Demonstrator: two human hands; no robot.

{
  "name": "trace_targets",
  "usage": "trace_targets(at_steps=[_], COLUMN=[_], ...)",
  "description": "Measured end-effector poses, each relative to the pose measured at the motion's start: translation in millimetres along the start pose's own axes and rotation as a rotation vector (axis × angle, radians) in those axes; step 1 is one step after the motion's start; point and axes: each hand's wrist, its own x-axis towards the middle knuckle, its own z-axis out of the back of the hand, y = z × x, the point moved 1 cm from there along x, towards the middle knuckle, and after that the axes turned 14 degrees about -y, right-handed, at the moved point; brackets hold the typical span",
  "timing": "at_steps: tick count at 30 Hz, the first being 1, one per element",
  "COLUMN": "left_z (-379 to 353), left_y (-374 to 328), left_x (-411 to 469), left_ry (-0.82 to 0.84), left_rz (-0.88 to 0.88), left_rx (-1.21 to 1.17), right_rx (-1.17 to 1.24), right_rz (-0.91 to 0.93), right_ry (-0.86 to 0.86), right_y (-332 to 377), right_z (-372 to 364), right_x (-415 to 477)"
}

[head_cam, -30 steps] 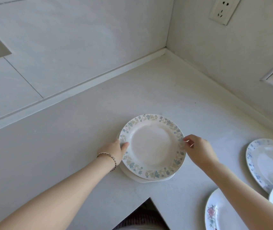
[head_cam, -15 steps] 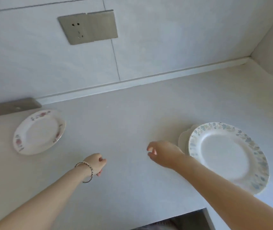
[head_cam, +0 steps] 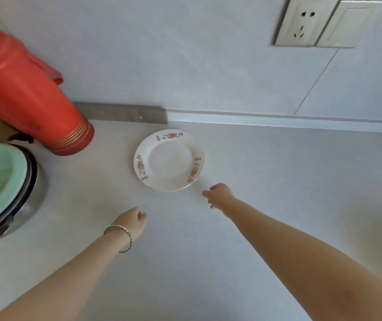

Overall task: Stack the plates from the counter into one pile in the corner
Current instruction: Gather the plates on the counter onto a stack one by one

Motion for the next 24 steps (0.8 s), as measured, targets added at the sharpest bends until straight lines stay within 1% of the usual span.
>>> trace_targets(at_steps=[2, 3, 5, 6, 7, 10, 15, 19, 24], left_z=[2, 3, 3, 3, 3, 3, 7, 5, -4], left_y=[12, 16, 23, 25, 28, 30, 23, 8, -35], left_x=[8, 12, 20, 23, 26, 37, 43, 36, 16], left_ry=[0.008, 0.015, 0.027, 0.027, 0.026, 0.020, 0.028, 0.021, 0.032], left_rz=[0.024, 0.036, 0.047, 0.043, 0.038, 0.023, -0.006, -0.051, -0.156], left_rx=[-0.033, -0.053, -0.101, -0.118, -0.128, -0.155, -0.156, -0.141, -0.100], right_rx=[0.106, 0.241, 0.603, 0.730, 0.799, 0.819, 0.797, 0.804, 0.799], right_rz=[-0.092, -0.159, -0.302, -0.349, -0.380, -0.447, -0.368, -0.293, -0.184], right_ry=[-0.043, -0.034, 0.040, 0.053, 0.035, -0.075, -0.143, -0.202, -0.287], right_y=[15, 22, 36, 42, 47, 51, 43, 18, -33], right_z=[-17, -25, -39, -46, -52, -60, -43, 3, 86], right_x=[9, 14, 20, 23, 26, 33, 32, 20, -9])
